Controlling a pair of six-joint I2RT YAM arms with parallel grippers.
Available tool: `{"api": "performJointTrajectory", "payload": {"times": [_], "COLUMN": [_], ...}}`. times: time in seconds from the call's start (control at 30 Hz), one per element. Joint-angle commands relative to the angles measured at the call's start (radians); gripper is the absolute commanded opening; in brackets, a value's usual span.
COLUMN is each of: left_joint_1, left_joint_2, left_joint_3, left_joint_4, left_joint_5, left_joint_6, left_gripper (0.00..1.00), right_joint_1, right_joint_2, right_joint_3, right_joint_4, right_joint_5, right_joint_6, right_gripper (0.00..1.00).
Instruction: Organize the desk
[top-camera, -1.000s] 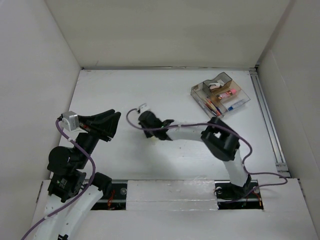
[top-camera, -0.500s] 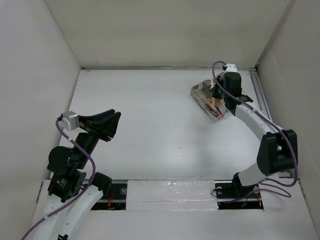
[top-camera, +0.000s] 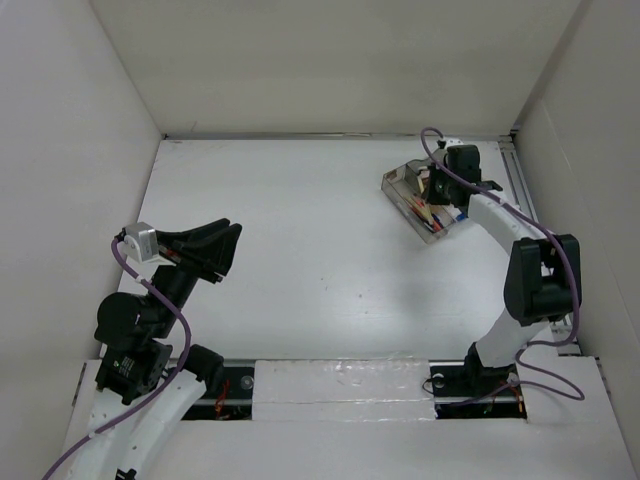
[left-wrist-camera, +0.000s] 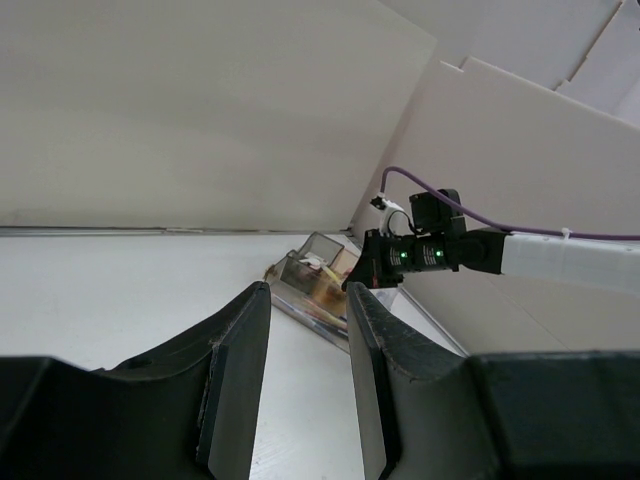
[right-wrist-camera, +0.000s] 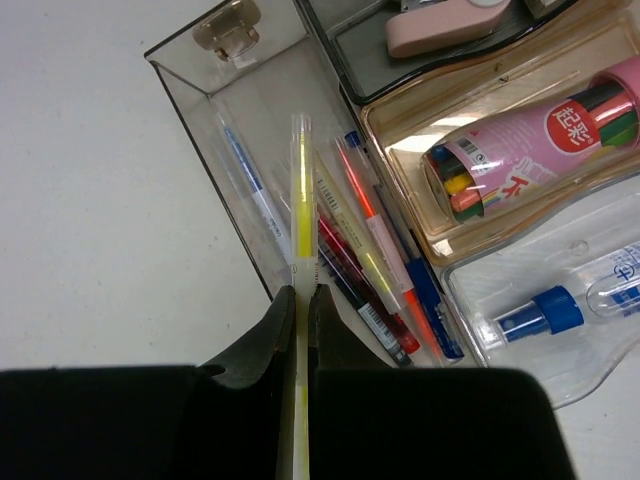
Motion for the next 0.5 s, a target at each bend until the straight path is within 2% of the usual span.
{"api": "performJointTrajectory", "payload": {"times": [0.0,0.2,0.37,0.47], "left_joint_1": [0.004,0.004,0.004,0.004], "left_joint_2": [-0.004,-0.001,-0.006,-0.001], "left_joint_3": [0.000,-0.002,-0.002,-0.003], "left_joint_4": [0.032,0.033,0.036,0.030], "left_joint_5": [0.006,0.004,0.000,0.006], "left_joint_6": [0.009,0.009,0.009,0.011], "left_gripper": [0.32,0.32,0.32,0.32], "right_joint_1": [-0.008,-0.027,-0.007,-0.007], "right_joint_2": [-0.025,0.018,0.064,0.066], "right_joint_3": [0.004,0.011,0.019,0.016], "right_joint_4": [0.022,0.017,0.008,0.016], "right_joint_5": [0.011,-0.035,-0.011,-0.023], "right_joint_6": [-0.006,-0.014,-0.009,0.008], "right_gripper": [0.04,0.07,0.09,0.16]}}
